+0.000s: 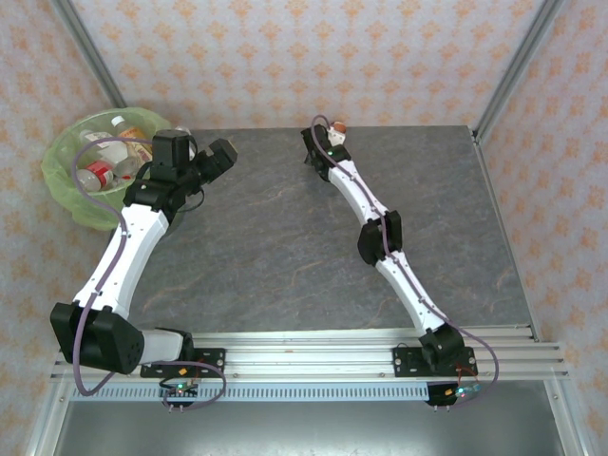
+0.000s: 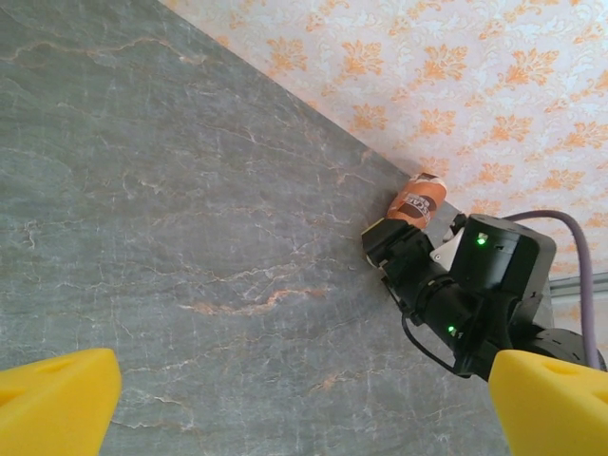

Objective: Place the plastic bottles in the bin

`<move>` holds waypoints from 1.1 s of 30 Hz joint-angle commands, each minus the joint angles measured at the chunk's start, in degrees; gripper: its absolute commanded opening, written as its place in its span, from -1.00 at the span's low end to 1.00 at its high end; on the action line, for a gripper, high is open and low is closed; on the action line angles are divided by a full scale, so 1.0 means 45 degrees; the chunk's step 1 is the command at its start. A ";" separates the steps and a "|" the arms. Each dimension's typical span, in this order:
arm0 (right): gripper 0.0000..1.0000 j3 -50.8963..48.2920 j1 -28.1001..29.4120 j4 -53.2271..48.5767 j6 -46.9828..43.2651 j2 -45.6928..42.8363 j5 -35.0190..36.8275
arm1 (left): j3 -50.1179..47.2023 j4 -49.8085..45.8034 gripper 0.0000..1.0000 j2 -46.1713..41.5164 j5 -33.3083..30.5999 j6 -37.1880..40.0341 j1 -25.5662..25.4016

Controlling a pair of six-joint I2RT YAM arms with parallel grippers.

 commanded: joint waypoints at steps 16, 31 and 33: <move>-0.55 0.0944 -0.0039 -0.1087 -0.0236 -0.0022 -0.0113 | -0.0388 -0.0310 1.00 -0.0343 -0.0298 0.0397 -0.0084; -1.00 0.0973 0.0240 -0.1624 -0.3217 -0.2017 -0.2951 | -0.0914 -0.0290 1.00 -0.1141 -0.0159 0.0340 -0.0094; -1.00 0.0956 0.0193 -0.1808 -0.3656 -0.2302 -0.3154 | -0.0952 -0.0250 1.00 -0.1156 -0.0155 0.0282 -0.0098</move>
